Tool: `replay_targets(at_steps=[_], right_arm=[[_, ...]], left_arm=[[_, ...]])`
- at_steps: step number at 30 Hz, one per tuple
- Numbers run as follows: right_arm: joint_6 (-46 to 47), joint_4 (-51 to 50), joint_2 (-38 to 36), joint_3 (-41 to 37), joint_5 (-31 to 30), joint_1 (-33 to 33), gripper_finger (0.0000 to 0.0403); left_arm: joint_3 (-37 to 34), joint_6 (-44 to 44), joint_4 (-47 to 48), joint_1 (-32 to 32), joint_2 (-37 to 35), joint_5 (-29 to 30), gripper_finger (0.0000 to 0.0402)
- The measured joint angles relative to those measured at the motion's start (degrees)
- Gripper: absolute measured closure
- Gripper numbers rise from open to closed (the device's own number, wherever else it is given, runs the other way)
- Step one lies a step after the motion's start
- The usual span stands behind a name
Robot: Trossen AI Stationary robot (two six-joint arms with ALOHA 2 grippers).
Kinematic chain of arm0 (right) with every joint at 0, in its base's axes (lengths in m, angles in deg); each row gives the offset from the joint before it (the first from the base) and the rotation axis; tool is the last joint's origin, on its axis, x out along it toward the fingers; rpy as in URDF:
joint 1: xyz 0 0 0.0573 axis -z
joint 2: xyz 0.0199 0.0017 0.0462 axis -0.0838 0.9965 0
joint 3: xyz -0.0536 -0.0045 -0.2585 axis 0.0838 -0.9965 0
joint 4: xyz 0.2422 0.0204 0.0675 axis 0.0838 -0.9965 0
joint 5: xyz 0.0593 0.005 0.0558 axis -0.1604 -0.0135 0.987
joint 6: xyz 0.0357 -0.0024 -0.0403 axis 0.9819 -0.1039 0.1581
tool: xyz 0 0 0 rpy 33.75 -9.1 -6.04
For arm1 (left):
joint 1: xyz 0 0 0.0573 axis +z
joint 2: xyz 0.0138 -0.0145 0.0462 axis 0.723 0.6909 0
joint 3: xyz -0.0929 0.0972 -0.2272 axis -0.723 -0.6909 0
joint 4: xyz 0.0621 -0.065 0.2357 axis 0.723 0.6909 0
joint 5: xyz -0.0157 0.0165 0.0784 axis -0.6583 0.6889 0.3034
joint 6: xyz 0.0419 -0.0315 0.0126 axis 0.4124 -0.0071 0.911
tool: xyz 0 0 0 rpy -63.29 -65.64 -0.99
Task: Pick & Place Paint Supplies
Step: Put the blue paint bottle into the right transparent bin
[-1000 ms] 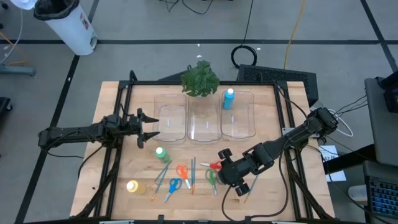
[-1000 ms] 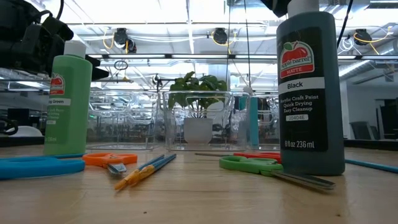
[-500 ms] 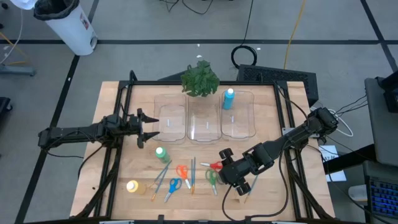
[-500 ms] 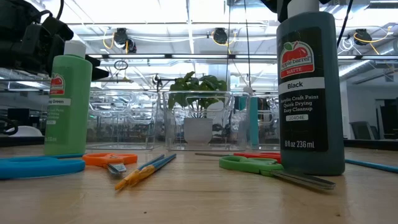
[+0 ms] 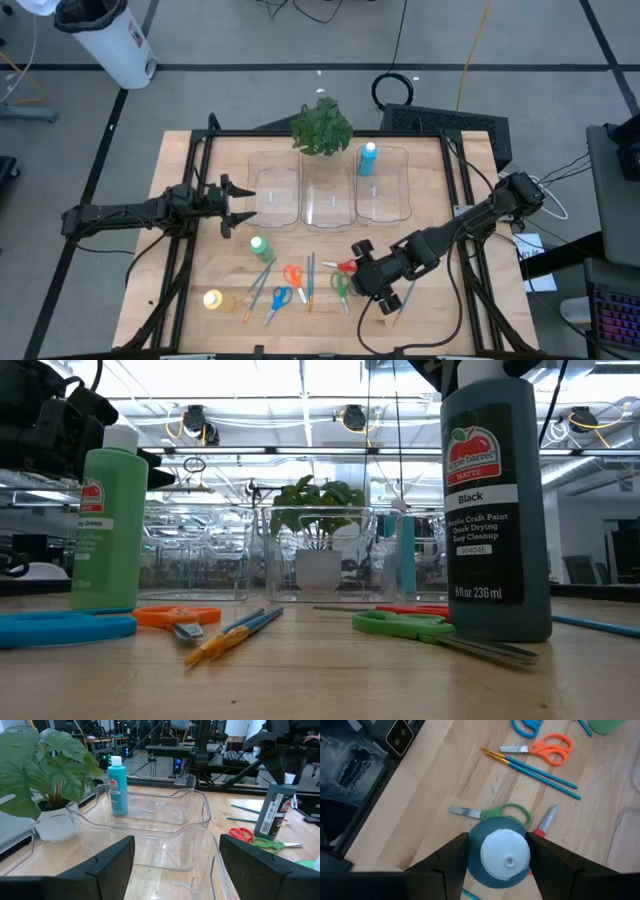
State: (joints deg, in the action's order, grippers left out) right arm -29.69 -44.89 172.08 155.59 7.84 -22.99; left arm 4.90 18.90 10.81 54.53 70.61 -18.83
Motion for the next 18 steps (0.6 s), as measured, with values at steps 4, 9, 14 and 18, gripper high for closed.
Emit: replay_targets(at_steps=[4,9,14,18], right_arm=[[0.0,-0.05,0.0,-0.02,-0.01,0.0,0.0228],[0.03,-0.04,0.0,0.0,0.09,0.0,0.0258],[0.08,-0.06,0.0,0.0,0.14,0.0,0.0295],[3.56,-0.74,-1.25,-0.03,0.07,0.13,0.0295]], left_arm=[[0.0,0.01,0.0,0.0,0.01,0.0,0.0107],[0.0,0.0,0.0,0.0,0.0,0.0,0.0107],[0.0,0.01,0.0,0.0,0.01,0.0,0.0107],[0.0,-0.01,0.0,0.0,0.0,0.0,0.0107]])
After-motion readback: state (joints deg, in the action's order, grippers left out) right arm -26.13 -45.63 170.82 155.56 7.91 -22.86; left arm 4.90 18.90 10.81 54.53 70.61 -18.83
